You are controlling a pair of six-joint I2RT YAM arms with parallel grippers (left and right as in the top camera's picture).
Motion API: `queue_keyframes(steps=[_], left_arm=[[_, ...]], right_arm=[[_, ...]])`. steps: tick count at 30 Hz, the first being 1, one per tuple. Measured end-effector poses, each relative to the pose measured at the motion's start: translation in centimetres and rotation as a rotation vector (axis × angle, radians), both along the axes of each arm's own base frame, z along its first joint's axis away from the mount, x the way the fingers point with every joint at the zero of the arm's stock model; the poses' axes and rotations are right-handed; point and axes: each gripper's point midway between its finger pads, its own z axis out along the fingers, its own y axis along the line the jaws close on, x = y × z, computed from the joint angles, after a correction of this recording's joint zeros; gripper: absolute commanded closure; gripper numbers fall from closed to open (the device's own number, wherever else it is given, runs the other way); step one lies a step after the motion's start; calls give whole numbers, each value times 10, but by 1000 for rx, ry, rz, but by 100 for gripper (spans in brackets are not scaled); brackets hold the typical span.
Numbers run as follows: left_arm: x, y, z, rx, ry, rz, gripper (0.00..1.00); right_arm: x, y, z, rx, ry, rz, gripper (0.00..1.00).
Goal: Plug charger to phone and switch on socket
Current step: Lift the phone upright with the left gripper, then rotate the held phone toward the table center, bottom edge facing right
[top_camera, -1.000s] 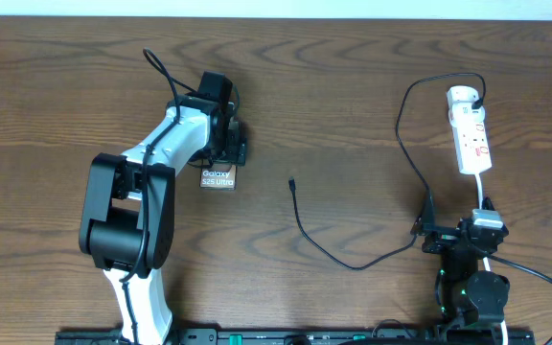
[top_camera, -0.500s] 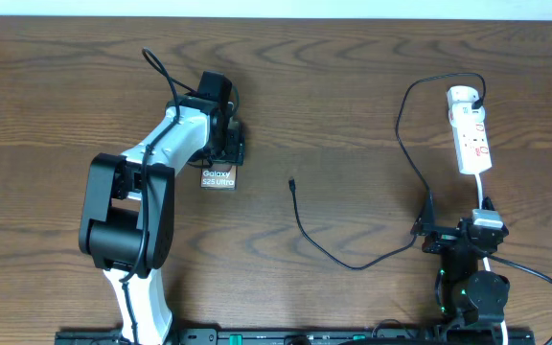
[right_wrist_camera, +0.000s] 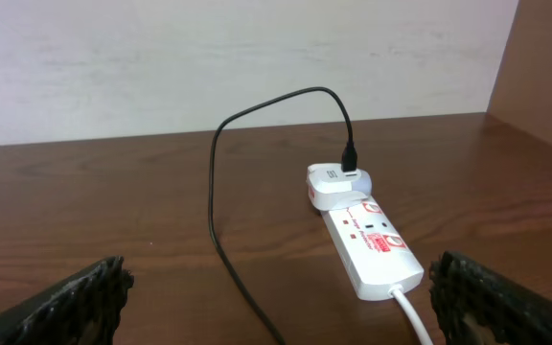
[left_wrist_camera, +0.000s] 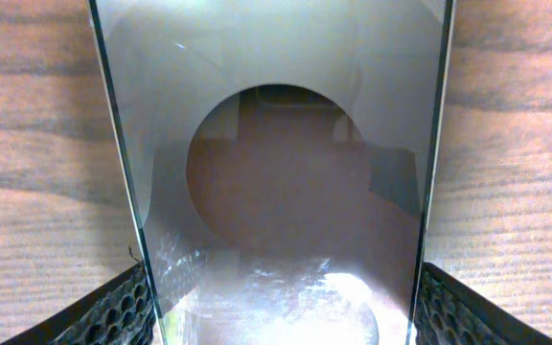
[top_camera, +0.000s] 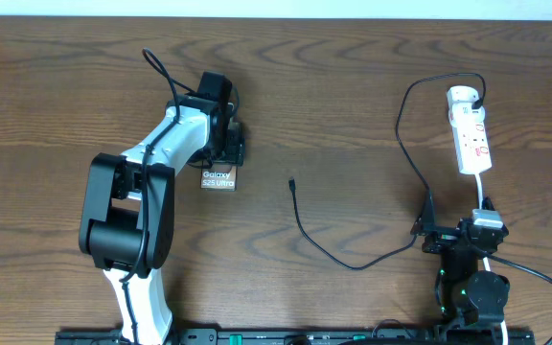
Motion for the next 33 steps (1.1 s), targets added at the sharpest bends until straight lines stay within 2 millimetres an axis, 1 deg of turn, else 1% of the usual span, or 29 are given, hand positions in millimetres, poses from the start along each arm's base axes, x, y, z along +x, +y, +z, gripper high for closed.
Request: queue_keyframes(steps=[4, 7, 14, 15, 22, 26, 33], left_arm=[[-3, 1, 2, 2, 8, 0, 23], [-1, 0, 11, -3, -11, 0, 23], [7, -2, 54, -29, -121, 0, 24], [8, -2, 58, -31, -129, 0, 27], [8, -2, 59, -32, -129, 3, 32], [8, -2, 59, -32, -129, 3, 39], [8, -2, 59, -31, -129, 3, 39]], right_arm=[[0, 0, 0, 0, 0, 0, 1], [0, 0, 0, 0, 0, 0, 1], [0, 0, 0, 0, 0, 0, 1], [0, 0, 0, 0, 0, 0, 1], [0, 0, 0, 0, 0, 0, 1], [0, 0, 0, 0, 0, 0, 1], [0, 0, 0, 0, 0, 0, 1]])
